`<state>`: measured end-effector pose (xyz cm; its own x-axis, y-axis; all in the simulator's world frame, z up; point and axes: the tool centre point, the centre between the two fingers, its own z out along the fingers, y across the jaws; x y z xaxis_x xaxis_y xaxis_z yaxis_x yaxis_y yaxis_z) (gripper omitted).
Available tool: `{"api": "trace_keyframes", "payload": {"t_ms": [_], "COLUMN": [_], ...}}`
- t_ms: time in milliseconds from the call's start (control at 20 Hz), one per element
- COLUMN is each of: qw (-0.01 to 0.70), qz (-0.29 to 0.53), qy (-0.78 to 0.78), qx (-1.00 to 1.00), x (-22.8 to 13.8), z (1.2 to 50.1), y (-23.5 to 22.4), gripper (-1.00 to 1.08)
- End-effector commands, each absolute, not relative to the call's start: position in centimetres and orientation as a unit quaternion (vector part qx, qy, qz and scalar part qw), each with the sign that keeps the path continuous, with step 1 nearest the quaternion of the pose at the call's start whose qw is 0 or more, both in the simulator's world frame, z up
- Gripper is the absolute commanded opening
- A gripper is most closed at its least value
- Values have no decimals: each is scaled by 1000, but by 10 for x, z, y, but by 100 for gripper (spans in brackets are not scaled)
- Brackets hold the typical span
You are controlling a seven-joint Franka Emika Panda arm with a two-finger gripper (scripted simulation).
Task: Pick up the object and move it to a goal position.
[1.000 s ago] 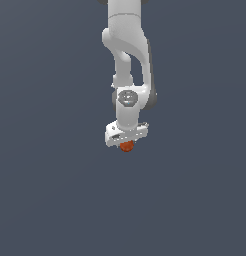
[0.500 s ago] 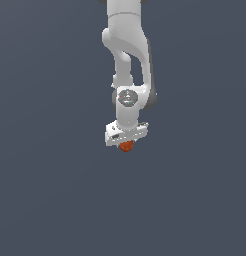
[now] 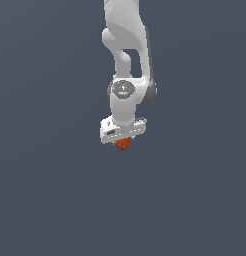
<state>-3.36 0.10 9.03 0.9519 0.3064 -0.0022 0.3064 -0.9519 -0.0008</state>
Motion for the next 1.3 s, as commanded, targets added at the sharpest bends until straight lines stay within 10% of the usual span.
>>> {"api": "trace_keyframes", "payload": {"t_ms": [0, 1250], "qw": [0, 1], "qz": [0, 0], "qy": [-155, -155], "qx": [-988, -988], "x": [-28, 36], "z": [110, 338], "y": [-6, -91], "gripper": [-100, -100]}}
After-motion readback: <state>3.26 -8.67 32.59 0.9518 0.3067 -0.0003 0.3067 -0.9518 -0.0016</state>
